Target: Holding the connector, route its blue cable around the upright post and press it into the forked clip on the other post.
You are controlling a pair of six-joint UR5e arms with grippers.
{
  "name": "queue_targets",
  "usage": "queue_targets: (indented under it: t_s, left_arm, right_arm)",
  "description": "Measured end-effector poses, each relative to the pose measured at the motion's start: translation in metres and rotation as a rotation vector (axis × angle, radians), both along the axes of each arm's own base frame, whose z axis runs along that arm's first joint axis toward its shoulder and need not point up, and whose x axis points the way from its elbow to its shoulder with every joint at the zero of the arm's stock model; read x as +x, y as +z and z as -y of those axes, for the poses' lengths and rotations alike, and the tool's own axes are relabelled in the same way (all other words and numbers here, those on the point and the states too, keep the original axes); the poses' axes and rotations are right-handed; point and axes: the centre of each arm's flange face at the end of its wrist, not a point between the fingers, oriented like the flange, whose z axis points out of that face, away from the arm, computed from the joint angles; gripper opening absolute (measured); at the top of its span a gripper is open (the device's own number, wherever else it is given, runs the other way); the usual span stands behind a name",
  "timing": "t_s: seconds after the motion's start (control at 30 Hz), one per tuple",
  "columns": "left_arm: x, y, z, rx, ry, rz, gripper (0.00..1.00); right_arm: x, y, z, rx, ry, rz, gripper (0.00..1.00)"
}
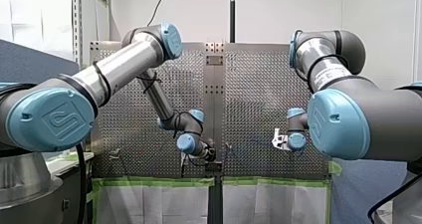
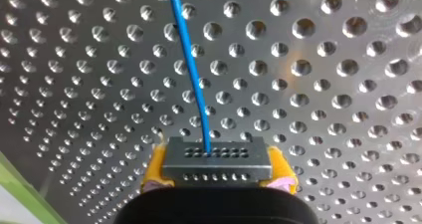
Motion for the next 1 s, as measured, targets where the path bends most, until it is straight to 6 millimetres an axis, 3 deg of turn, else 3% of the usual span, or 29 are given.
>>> queue_targets:
  t_s: [0.43,1.0]
  left_arm:
    - [-0.023,-0.005,-0.002,0.008,-0.002,0.019,1.00]
    - [-0.004,0.010,-0.007,-0.012,0.073,0.111,1.00]
  right_arm:
    - [0.002,-0.001,-0.002,0.005,0.004,-0.001,0.00]
    - [0.004,-0.002,-0.003,0.009,0.007,-0.002,0.00]
